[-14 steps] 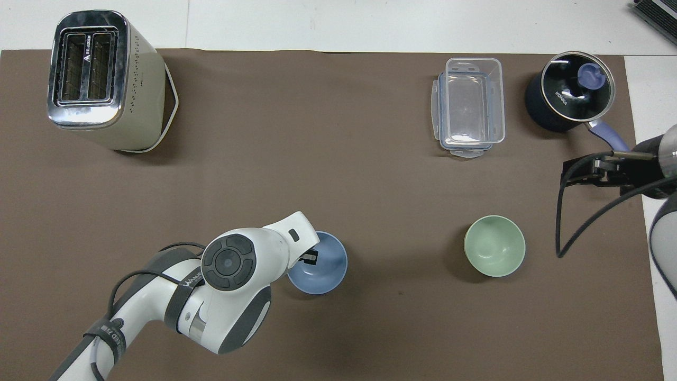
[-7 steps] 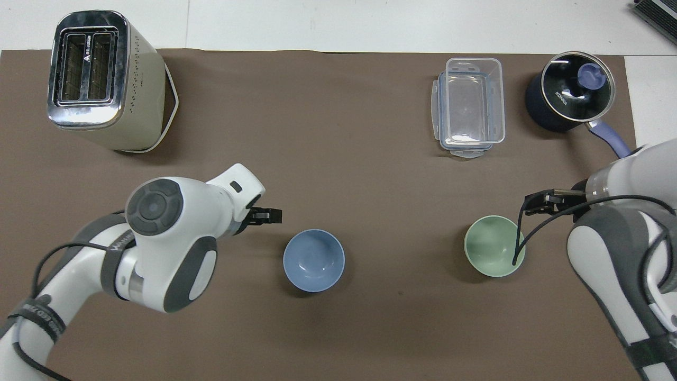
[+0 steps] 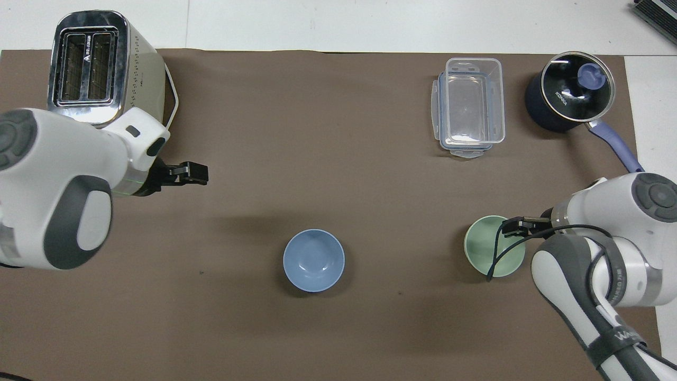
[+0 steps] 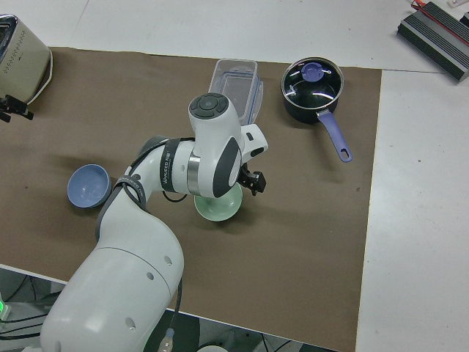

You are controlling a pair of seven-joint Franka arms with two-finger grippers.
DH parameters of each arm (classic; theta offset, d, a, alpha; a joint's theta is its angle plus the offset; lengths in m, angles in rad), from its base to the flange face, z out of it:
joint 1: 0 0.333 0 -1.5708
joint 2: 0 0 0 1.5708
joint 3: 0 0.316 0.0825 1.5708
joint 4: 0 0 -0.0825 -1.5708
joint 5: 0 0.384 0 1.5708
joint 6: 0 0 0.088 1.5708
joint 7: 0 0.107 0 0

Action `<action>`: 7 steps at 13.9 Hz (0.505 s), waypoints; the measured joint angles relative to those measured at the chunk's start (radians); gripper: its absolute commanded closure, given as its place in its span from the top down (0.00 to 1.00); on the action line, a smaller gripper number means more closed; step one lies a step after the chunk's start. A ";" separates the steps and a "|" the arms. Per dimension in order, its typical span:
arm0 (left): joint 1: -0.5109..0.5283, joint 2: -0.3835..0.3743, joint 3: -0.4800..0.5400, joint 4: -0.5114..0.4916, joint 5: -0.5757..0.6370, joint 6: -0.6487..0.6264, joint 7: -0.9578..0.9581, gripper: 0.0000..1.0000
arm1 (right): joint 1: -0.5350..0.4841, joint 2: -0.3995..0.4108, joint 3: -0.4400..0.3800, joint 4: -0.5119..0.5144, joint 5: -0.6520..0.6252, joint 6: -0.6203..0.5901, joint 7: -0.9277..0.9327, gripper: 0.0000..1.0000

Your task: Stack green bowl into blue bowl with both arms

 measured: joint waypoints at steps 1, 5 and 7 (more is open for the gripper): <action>0.031 -0.001 0.001 0.039 0.005 -0.062 0.053 1.00 | 0.000 0.012 0.000 -0.005 0.000 0.012 0.000 0.70; 0.131 -0.016 0.004 0.188 0.068 -0.275 0.218 1.00 | 0.001 0.032 0.000 -0.007 0.000 0.019 0.000 0.03; 0.151 -0.025 0.006 0.251 0.090 -0.357 0.241 1.00 | 0.002 0.032 0.001 -0.007 0.000 0.019 0.000 0.00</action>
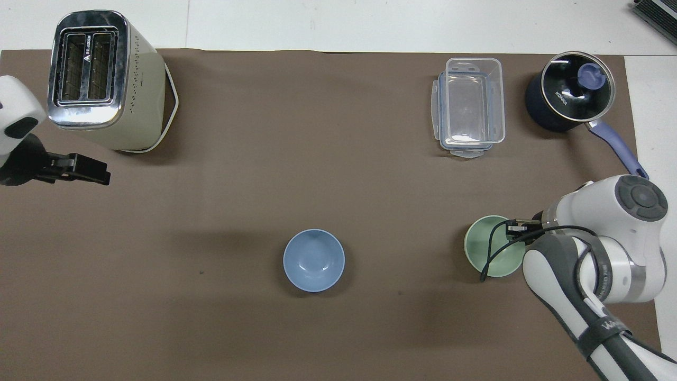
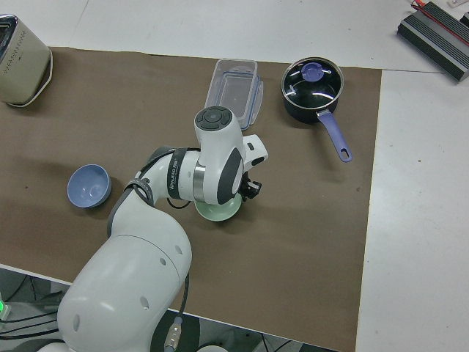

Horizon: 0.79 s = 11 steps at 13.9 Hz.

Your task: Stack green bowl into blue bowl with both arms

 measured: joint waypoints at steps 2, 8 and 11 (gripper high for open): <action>0.001 -0.003 -0.002 0.046 0.012 -0.047 0.000 1.00 | 0.010 -0.002 0.001 0.002 0.000 -0.001 -0.001 0.00; 0.001 -0.001 -0.003 0.050 0.016 -0.056 -0.002 1.00 | 0.191 -0.077 0.006 0.031 0.078 -0.072 0.001 0.00; 0.001 -0.001 -0.003 0.050 0.016 -0.056 -0.002 1.00 | 0.321 -0.085 0.010 0.071 0.131 -0.087 0.105 0.00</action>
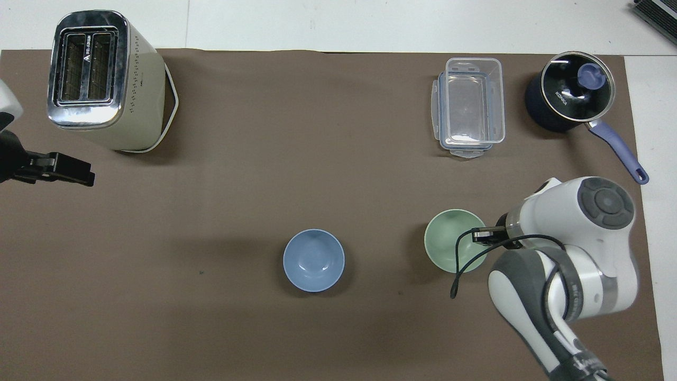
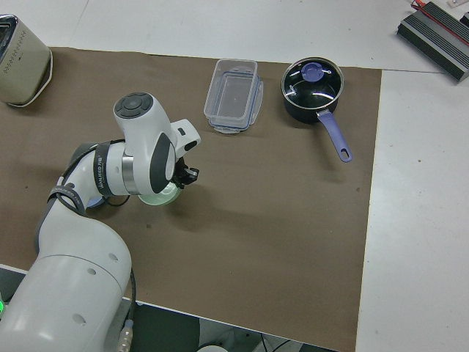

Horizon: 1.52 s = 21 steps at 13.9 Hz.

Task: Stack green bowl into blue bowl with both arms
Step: 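Carry the green bowl over the blue bowl and lower it inside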

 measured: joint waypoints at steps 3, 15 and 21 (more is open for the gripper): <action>0.000 0.000 0.000 0.000 0.000 0.000 0.000 1.00 | 0.134 0.006 0.004 0.051 0.035 0.001 0.151 0.00; 0.000 0.000 0.000 0.000 0.000 0.000 0.000 1.00 | 0.337 0.129 0.005 0.080 0.133 0.157 0.336 0.00; 0.000 0.000 0.000 0.000 0.000 0.000 0.000 1.00 | 0.339 0.153 0.004 0.080 0.133 0.198 0.336 0.04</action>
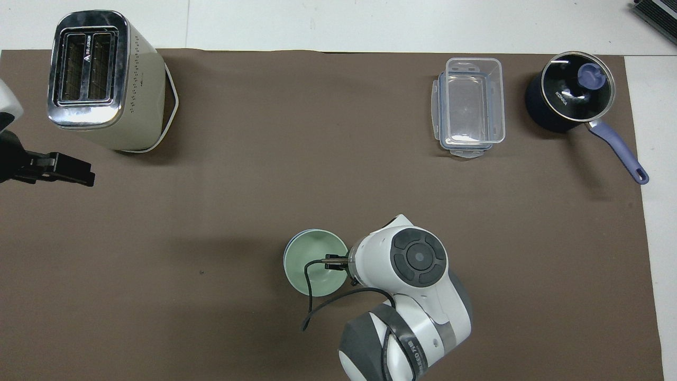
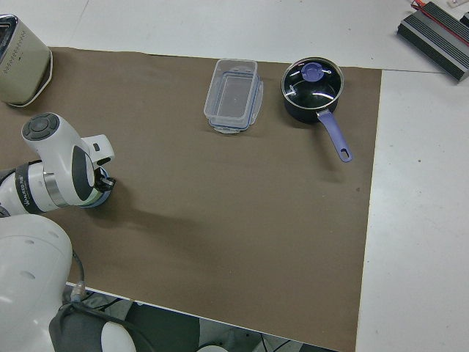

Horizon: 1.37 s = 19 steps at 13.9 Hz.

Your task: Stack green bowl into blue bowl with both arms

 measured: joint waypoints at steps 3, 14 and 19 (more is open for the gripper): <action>0.000 0.000 0.000 0.000 0.000 0.000 0.000 1.00 | 0.001 0.018 0.000 0.000 0.000 0.039 0.000 0.12; 0.000 0.000 0.000 0.000 0.000 0.000 0.000 1.00 | -0.011 -0.018 -0.004 0.054 -0.001 0.009 -0.003 1.00; 0.000 0.000 0.000 0.000 0.000 0.000 0.000 1.00 | -0.215 -0.171 -0.015 0.064 -0.017 -0.135 -0.162 1.00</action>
